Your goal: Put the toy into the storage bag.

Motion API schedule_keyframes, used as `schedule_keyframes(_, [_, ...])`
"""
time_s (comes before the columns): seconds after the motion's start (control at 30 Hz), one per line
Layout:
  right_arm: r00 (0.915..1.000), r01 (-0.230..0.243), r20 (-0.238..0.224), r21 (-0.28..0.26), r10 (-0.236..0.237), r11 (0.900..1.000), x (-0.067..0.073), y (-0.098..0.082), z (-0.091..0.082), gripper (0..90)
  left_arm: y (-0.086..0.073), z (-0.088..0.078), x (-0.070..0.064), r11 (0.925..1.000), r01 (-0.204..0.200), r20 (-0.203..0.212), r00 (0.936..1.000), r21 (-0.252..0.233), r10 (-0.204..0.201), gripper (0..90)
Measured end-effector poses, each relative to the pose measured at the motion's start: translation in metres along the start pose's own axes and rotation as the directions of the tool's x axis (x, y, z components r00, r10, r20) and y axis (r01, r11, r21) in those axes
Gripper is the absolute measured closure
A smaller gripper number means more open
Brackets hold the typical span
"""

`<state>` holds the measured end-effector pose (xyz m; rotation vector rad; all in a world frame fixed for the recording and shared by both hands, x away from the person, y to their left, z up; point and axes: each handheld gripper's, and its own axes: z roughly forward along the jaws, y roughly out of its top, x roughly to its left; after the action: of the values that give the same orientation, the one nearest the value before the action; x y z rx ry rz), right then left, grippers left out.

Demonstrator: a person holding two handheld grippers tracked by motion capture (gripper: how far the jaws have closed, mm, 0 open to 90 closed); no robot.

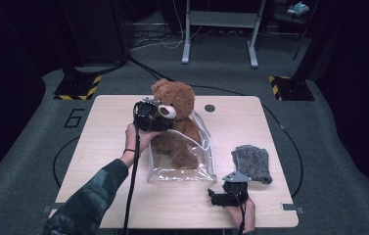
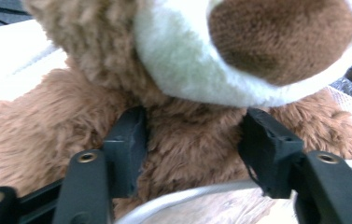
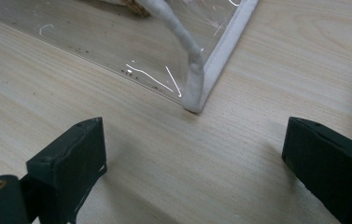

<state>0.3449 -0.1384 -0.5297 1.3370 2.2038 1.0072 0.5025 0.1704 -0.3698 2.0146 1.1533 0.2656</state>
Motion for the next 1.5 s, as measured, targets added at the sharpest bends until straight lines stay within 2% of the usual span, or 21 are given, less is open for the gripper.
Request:
schedule_keyframes(0.13, [0.9998,-0.006,-0.018,-0.004,0.006,1.0,-0.001,0.0,-0.001,5.6,0.0,-0.008,0.002,0.9999,-0.004,-0.022,0.9998,-0.009,0.004,30.1])
schedule_keyframes(0.27, [1.0,-0.001,-0.008,-0.003,0.001,1.0,-0.002,0.0,0.0,5.7,-0.003,-0.022,0.007,0.9997,-0.001,-0.029,0.9996,-0.026,0.0,23.2])
schedule_keyframes(0.33, [0.9999,-0.006,-0.009,-0.001,0.006,1.0,-0.001,0.0,-0.001,5.7,-0.005,-0.029,0.01,0.9998,-0.006,-0.033,0.9994,-0.018,0.006,18.6])
schedule_keyframes(0.5, [0.9999,-0.005,-0.009,-0.001,0.005,1.0,-0.001,0.0,0.0,5.7,-0.017,-0.052,0.017,0.9984,-0.019,-0.063,0.9979,-0.053,0.015,15.7])
schedule_keyframes(0.73, [1.0,-0.006,-0.007,-0.002,0.006,1.0,-0.001,0.0,0.0,5.7,-0.034,-0.077,0.029,0.9975,-0.029,-0.089,0.9958,-0.065,0.023,15.1])
schedule_keyframes(0.97, [0.9999,-0.011,-0.01,-0.001,0.011,1.0,-0.002,0.0,-0.001,5.7,-0.063,-0.094,0.037,0.9968,-0.027,-0.13,0.9913,-0.076,0.017,14.3])
schedule_keyframes(1.03, [0.9999,-0.015,-0.007,-0.003,0.015,1.0,-0.002,0.0,-0.001,5.7,-0.069,-0.098,0.039,0.997,-0.023,-0.131,0.9913,-0.074,0.013,14.3])
schedule_keyframes(1.13, [1.0,-0.003,-0.002,-0.003,0.003,1.0,-0.002,0.0,0.0,5.6,-0.084,-0.104,0.044,0.9969,-0.031,-0.157,0.9874,-0.073,0.019,14.3])
schedule_keyframes(1.2, [1.0,-0.008,-0.002,0.0,0.008,1.0,-0.001,0.0,-0.001,5.5,-0.093,-0.106,0.047,0.997,-0.025,-0.157,0.9875,-0.073,0.013,14.2])
schedule_keyframes(1.5, [0.9999,0.0,0.014,-0.002,0.0,1.0,-0.001,0.0,0.0,5.2,-0.135,-0.116,0.062,0.9967,0.007,-0.202,0.9791,-0.081,-0.024,13.9])
